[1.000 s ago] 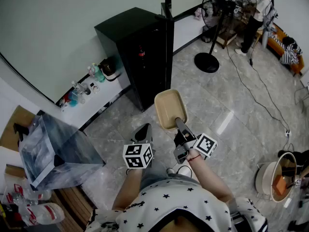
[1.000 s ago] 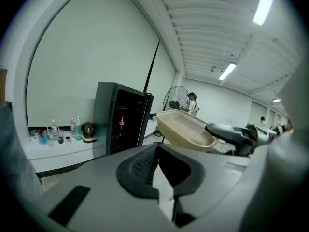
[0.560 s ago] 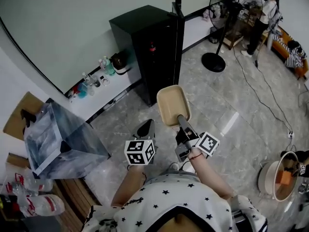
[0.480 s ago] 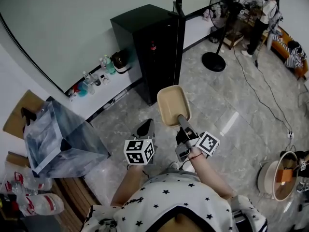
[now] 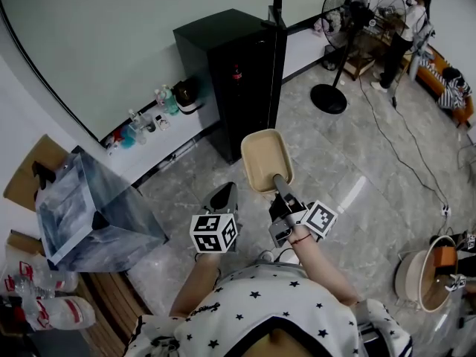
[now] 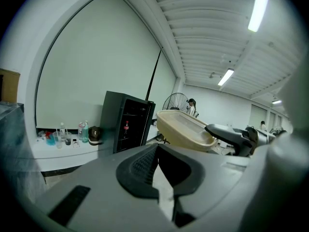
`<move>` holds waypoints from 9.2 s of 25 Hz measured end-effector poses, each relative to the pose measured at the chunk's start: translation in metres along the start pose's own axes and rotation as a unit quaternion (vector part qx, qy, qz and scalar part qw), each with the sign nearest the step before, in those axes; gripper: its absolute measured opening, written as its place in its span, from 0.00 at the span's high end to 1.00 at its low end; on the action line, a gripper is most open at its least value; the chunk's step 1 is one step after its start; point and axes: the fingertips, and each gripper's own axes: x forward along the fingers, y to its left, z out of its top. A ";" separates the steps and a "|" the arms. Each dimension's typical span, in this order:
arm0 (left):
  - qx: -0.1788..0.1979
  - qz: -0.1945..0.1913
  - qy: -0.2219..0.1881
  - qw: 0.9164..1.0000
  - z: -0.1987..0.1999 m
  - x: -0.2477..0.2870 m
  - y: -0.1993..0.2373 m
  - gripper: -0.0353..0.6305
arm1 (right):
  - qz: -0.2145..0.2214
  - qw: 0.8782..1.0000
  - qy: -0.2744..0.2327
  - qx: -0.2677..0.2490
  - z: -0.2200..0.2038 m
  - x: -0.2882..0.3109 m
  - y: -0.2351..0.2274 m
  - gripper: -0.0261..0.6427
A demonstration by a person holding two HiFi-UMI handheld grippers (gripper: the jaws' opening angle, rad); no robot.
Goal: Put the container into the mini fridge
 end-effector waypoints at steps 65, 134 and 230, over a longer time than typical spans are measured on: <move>-0.007 0.007 0.013 1.000 0.102 0.319 0.085 0.93 | -0.004 1.000 0.011 0.025 0.209 0.261 -0.110 0.65; -0.085 0.252 -0.039 0.963 0.139 0.377 0.234 0.93 | -0.014 0.965 0.205 0.162 0.176 0.522 -0.219 0.65; -0.026 0.076 -0.015 0.997 0.106 0.296 0.141 0.93 | -0.056 0.895 0.167 -0.409 0.159 0.344 -0.119 0.97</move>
